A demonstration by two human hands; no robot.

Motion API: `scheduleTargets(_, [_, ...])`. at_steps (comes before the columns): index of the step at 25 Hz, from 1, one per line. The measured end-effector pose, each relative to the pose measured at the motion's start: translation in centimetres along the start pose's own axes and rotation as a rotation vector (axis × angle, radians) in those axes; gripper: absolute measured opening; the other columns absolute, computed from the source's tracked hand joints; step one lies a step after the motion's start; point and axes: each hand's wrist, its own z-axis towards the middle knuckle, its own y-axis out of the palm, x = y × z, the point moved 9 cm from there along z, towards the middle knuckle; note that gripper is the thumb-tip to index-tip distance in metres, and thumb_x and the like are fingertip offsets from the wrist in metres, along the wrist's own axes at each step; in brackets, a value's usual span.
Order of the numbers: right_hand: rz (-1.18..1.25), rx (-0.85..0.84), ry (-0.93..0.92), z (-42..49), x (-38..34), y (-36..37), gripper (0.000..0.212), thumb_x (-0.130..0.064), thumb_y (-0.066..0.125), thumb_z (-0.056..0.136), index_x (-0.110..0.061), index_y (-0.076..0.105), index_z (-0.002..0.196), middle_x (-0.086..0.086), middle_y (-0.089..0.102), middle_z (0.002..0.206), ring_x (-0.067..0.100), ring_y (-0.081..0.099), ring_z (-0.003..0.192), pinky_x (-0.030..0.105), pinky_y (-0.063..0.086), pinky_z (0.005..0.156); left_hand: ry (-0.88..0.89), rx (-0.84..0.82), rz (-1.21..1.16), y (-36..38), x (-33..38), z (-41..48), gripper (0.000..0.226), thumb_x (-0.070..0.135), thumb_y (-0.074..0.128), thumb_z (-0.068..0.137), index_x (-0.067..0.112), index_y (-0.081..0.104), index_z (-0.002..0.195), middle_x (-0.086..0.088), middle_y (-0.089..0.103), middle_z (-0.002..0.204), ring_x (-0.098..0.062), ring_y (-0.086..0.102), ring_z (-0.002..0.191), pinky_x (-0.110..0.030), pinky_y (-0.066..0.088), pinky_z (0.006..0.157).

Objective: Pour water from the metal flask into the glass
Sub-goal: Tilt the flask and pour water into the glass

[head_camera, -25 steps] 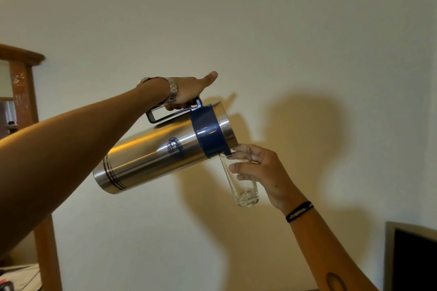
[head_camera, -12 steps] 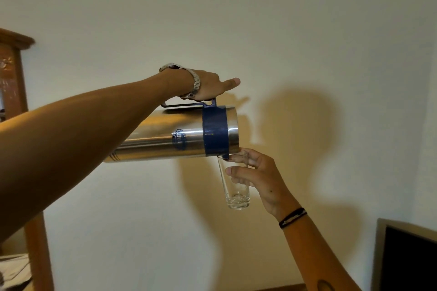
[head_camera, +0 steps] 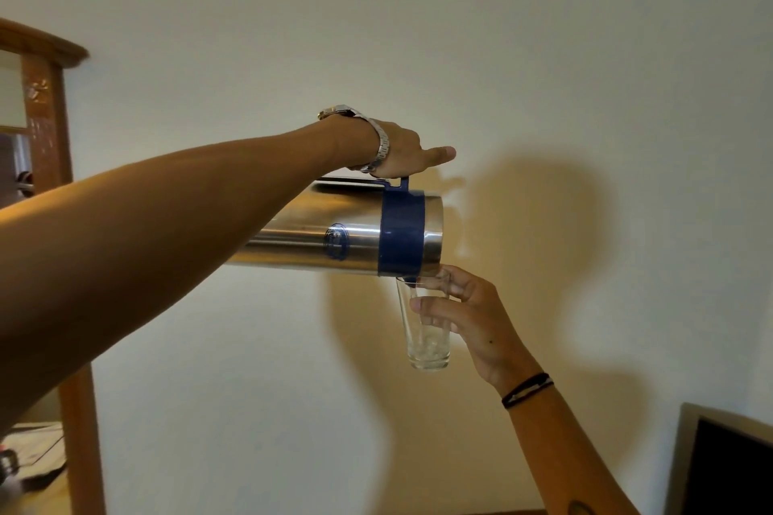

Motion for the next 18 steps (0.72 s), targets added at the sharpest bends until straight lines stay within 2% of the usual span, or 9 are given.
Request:
scheduleTargets(5, [0.013, -0.006, 0.011, 0.4, 0.8, 0.2, 0.045, -0.010, 0.093, 0.082, -0.031, 0.084, 0.121, -0.006, 0.087, 0.120, 0.015, 0.082, 0.110, 0.028, 0.069, 0.083, -0.004, -0.009, 0.027, 0.1, 0.1, -0.2, 0.081, 0.078, 0.006, 0.097, 0.016, 0.036, 0.055, -0.004, 0.040, 0.054, -0.021, 0.042, 0.051, -0.033, 0.034, 0.061])
scheduleTargets(10, [0.023, -0.014, 0.017, 0.4, 1.1, 0.7, 0.051, -0.024, 0.094, 0.073, -0.030, 0.083, 0.122, -0.005, 0.087, 0.121, 0.014, 0.082, 0.111, 0.026, 0.068, 0.082, -0.004, -0.013, 0.041, 0.4, 0.0, 0.1, 0.081, 0.078, 0.006, 0.097, 0.016, 0.035, 0.054, -0.003, 0.039, 0.053, -0.021, 0.042, 0.051, -0.032, 0.033, 0.060])
scheduleTargets(13, [0.014, -0.016, 0.008, 0.4, 1.1, 0.7, 0.055, -0.033, 0.094, 0.067, -0.033, 0.083, 0.121, -0.006, 0.087, 0.122, 0.015, 0.082, 0.111, 0.031, 0.067, 0.087, -0.009, -0.030, 0.030, 0.9, -0.4, 0.6, 0.082, 0.079, 0.005, 0.096, 0.015, 0.037, 0.056, -0.004, 0.040, 0.055, -0.023, 0.045, 0.054, -0.033, 0.036, 0.063])
scheduleTargets(16, [0.009, -0.010, 0.001, 0.5, 1.1, 0.5, 0.056, -0.033, 0.094, 0.067, -0.032, 0.083, 0.122, -0.004, 0.087, 0.122, 0.016, 0.081, 0.110, 0.038, 0.066, 0.094, -0.011, -0.035, 0.006, 1.1, -0.8, 1.0, 0.082, 0.079, 0.005, 0.096, 0.016, 0.037, 0.055, -0.002, 0.037, 0.053, -0.020, 0.042, 0.051, -0.033, 0.035, 0.062])
scheduleTargets(18, [0.007, -0.009, -0.001, 0.6, 1.0, 0.4, 0.054, -0.031, 0.094, 0.067, -0.033, 0.084, 0.121, -0.003, 0.087, 0.121, 0.016, 0.081, 0.111, 0.038, 0.065, 0.095, -0.017, -0.035, -0.015, 1.2, -1.0, 1.1, 0.082, 0.080, 0.005, 0.095, 0.017, 0.037, 0.055, -0.001, 0.035, 0.051, -0.019, 0.039, 0.049, -0.032, 0.035, 0.062])
